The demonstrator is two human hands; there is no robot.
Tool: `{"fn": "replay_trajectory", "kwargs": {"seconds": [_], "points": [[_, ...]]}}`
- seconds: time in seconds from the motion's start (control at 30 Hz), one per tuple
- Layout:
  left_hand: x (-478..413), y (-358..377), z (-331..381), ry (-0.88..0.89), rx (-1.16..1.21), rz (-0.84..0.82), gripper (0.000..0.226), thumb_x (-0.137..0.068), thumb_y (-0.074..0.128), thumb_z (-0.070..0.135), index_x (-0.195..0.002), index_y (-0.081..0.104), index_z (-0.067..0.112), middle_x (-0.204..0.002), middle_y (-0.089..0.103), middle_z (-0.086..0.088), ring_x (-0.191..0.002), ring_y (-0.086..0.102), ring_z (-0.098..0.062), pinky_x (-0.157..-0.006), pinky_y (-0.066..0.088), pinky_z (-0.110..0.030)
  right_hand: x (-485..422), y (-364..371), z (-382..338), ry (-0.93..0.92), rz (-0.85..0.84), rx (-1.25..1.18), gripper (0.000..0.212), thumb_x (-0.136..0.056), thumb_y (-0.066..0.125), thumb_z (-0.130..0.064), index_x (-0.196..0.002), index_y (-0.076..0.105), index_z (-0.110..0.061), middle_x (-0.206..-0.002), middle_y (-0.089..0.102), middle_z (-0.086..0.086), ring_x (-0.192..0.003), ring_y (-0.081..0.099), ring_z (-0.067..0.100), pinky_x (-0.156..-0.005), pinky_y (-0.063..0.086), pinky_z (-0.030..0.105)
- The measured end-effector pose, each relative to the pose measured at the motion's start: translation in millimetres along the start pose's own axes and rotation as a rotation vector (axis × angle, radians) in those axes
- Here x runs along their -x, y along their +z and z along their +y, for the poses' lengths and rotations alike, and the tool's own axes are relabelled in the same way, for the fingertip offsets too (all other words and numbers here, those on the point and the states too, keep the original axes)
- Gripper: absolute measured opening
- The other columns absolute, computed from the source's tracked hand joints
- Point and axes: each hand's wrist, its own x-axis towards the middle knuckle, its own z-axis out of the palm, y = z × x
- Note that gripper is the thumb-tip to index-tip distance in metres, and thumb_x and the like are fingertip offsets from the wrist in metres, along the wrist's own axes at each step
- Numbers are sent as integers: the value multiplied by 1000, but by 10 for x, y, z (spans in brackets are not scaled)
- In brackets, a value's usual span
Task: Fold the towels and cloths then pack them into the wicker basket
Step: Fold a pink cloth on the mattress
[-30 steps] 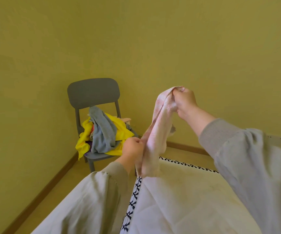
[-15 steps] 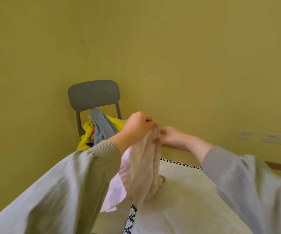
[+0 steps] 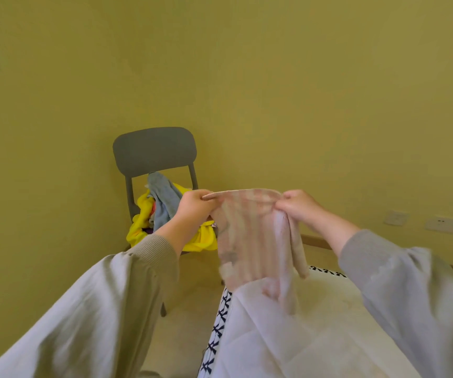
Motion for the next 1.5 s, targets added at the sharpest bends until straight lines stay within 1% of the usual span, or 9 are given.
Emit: {"fn": "replay_trajectory", "kwargs": {"seconds": [0.13,0.27,0.43,0.57,0.67,0.8,1.0,1.23,1.5], "points": [[49,155,194,127,-107,-14,23,-95,55,20,-73,62,22,-65,47,-1,-62,38,-14,-56,34,-20,102,55,-15,-59,-304,-109,32,-77,54,2,-98,61,-22,-84,63,4,-80,56,17,-65,45,25],[61,287,303,205,-292,-54,51,-96,54,27,-53,30,18,-52,26,3,-49,23,-12,-40,19,-21,213,166,-156,-136,-403,-266,3,-88,64,-10,-89,62,-12,-76,63,3,-71,57,12,-58,43,20],[42,157,213,134,-140,44,46,-90,60,44,-66,52,6,-63,36,-7,-59,34,-17,-55,28,-26,175,212,-272,-132,-251,-328,36,-92,58,-13,-59,47,-15,-45,47,-9,-44,41,4,-47,29,20],[86,151,77,-96,82,-147,47,-82,57,61,-82,59,15,-91,50,-9,-84,47,-21,-75,43,-38,157,191,-374,-55,-117,-638,23,-94,52,-4,-73,59,-6,-66,63,6,-57,59,13,-61,45,30],[102,135,49,-143,33,-317,51,-79,70,46,-107,66,4,-105,66,-16,-92,58,-23,-91,50,-44,161,125,-417,-38,-59,-735,21,-94,47,2,-80,60,-6,-80,63,10,-72,61,19,-71,49,31],[125,100,-20,-229,-261,-493,28,-93,60,29,-112,65,9,-113,66,-7,-104,60,-21,-88,47,-32,128,-24,-452,-3,-24,-803,28,-91,39,11,-83,57,-9,-81,60,7,-74,58,17,-67,49,26],[32,237,239,5,-331,-232,34,-98,47,32,-87,62,4,-78,52,-9,-73,49,-19,-70,43,-32,164,-84,-440,84,-78,-758,12,-89,54,1,-81,55,-7,-74,58,9,-67,57,19,-59,47,29],[175,263,672,131,-548,-336,47,-81,69,48,-60,43,15,-56,39,5,-53,37,-11,-49,29,-23,301,-352,-568,43,40,-889,18,-97,49,-9,-83,57,-2,-67,67,7,-59,67,16,-56,56,25],[477,137,891,-26,-937,-416,30,-79,76,28,-92,59,7,-83,57,-5,-78,57,-25,-72,53,-34,647,-633,-729,-31,76,-912,18,-98,50,-13,-86,58,-2,-75,68,8,-65,67,17,-64,57,28]]}}
